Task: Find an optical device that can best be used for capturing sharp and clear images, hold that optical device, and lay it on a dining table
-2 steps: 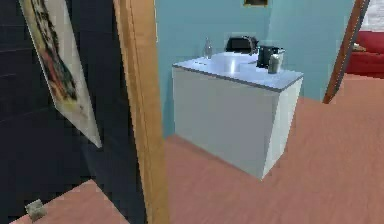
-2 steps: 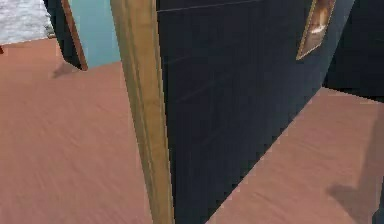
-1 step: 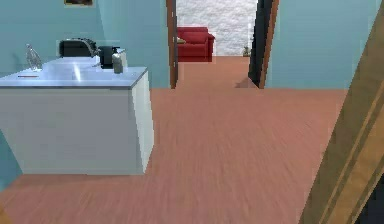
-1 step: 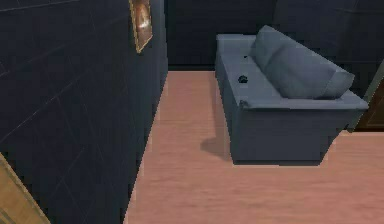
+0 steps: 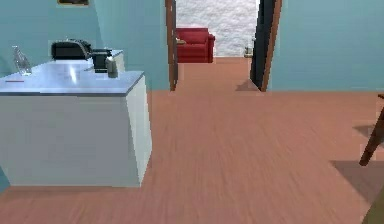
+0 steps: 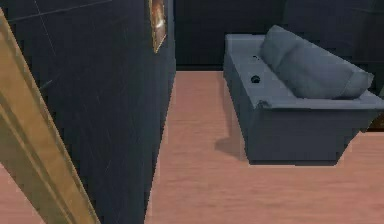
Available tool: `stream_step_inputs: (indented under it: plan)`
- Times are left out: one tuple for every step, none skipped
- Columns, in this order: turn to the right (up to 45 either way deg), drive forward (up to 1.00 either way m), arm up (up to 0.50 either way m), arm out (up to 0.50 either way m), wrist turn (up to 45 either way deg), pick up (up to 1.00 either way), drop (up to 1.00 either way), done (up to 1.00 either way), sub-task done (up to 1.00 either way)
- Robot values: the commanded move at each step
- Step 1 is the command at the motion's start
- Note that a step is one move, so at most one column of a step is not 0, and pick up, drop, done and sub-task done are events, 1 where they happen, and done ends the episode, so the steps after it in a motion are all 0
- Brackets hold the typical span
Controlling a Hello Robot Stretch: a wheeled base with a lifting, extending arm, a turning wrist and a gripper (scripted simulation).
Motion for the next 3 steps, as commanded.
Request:
stream_step_inputs:
  plan:
    - [45.0, 0.00, 0.00, 0.00, 0.0, 0.00, 0.00, 0.00, 0.00]
    - [45.0, 0.00, 0.00, 0.00, 0.0, 0.00, 0.00, 0.00, 0.00]
    - [6.0, 0.00, 0.00, 0.00, 0.0, 0.00, 0.00, 0.00, 0.00]
